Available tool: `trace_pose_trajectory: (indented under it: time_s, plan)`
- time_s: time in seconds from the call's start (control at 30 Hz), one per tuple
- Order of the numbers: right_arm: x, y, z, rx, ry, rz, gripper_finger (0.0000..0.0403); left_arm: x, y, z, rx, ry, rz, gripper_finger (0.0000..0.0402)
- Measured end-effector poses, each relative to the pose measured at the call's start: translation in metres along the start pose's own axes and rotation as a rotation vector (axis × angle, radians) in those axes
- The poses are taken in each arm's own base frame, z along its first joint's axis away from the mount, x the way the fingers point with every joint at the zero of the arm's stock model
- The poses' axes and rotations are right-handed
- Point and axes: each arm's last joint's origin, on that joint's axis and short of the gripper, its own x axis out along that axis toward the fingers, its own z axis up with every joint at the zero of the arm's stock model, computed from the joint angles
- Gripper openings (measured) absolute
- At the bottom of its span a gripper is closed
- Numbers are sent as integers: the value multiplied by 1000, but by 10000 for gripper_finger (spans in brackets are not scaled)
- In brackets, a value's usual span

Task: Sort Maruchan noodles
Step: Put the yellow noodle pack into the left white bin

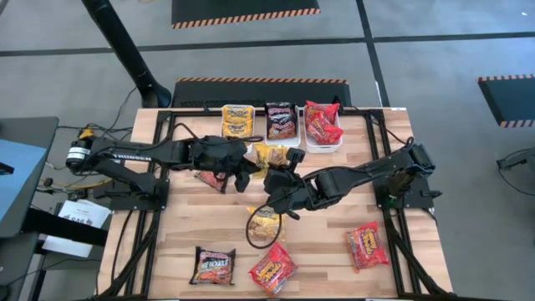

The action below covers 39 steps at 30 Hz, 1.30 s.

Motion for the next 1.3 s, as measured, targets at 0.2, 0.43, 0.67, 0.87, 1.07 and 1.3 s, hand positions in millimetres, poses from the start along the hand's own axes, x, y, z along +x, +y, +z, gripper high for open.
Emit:
trace_pose_trajectory:
  time_s: [0.2,0.43,0.67,0.87,1.07,1.3]
  plan:
    - [0,0,0,0,3,3,11,0,0,0,69,-5,6,3]
    - [-2,2,-1,-21,6,19,68,-2,1,0,137,-13,47,0]
    - [1,0,-3,-41,25,-3,145,-2,3,-1,226,-20,139,1]
    - [-4,-7,-2,-42,19,-17,199,-3,7,-5,296,14,219,1]
    - [-23,-27,0,-23,-6,-14,222,-5,14,-9,408,52,367,1]
    - [-41,-51,-2,-26,-7,-11,222,-8,29,-7,594,91,588,0]
